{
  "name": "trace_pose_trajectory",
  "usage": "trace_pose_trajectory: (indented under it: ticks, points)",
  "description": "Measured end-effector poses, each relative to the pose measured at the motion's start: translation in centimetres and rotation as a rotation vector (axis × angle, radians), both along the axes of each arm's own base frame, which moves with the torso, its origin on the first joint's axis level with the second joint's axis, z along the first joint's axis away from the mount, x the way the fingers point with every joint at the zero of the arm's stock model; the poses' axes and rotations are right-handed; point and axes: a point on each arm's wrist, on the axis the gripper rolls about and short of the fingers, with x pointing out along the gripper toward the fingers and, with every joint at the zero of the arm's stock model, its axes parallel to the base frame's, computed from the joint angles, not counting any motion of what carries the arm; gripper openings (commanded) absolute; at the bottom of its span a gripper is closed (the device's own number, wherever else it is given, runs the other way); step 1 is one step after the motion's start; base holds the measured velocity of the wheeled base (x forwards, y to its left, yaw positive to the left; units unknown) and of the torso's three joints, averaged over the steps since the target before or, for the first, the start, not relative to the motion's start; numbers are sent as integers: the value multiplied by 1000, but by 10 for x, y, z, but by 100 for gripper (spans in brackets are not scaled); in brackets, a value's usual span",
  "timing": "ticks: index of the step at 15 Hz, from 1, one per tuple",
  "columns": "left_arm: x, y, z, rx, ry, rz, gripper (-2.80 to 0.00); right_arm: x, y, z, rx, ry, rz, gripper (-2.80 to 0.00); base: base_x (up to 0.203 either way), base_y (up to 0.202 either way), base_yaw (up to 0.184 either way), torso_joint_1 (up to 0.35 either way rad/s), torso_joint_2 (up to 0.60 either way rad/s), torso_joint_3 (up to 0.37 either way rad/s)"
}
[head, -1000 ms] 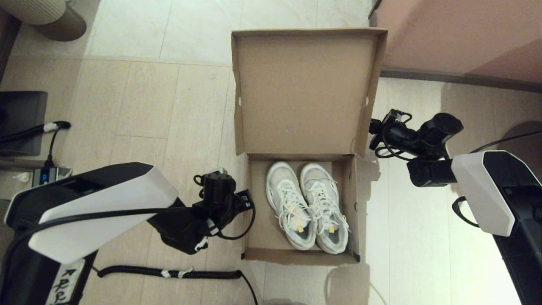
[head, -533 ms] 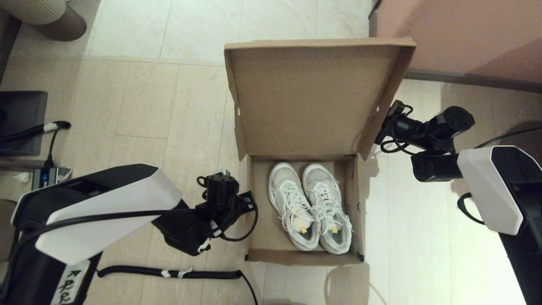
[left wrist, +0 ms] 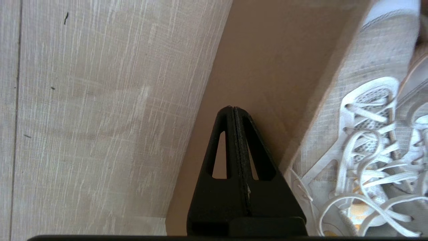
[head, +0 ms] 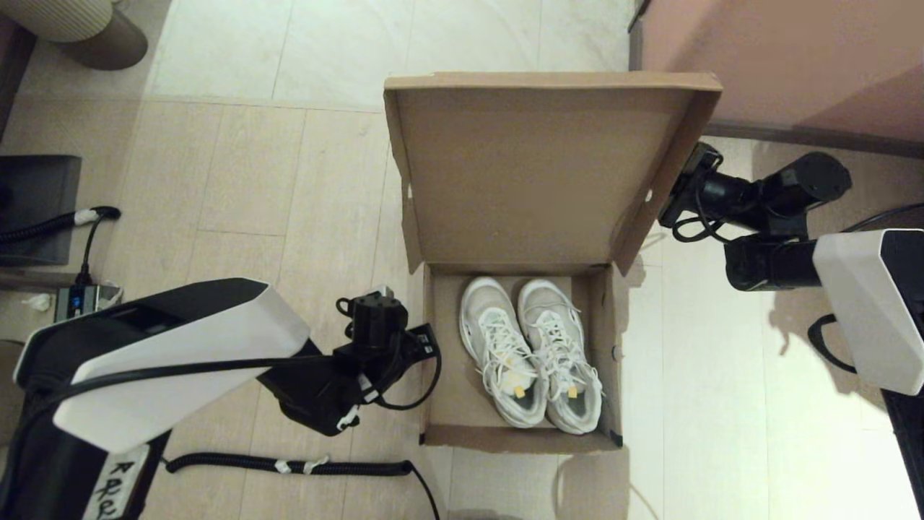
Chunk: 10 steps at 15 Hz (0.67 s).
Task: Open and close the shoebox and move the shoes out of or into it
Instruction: Close the shoe box
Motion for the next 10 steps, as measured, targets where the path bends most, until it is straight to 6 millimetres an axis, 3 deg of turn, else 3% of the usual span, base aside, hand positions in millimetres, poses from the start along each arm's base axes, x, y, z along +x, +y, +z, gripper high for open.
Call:
trace_pose_trajectory:
  ticks: [5, 8, 10]
  points:
    - [-9, 4, 20, -4, -44, 14, -280, -20, 0, 26, -46, 10, 66, -280, 0, 0, 0, 0, 0, 0]
    - [-29, 14, 44, -9, -61, 13, -280, -28, 1, 34, -46, 17, 67, -280, 0, 0, 0, 0, 0, 0]
    - [-45, 23, 70, -28, -96, 15, -280, -33, 1, 38, -60, 19, 77, -280, 0, 0, 0, 0, 0, 0]
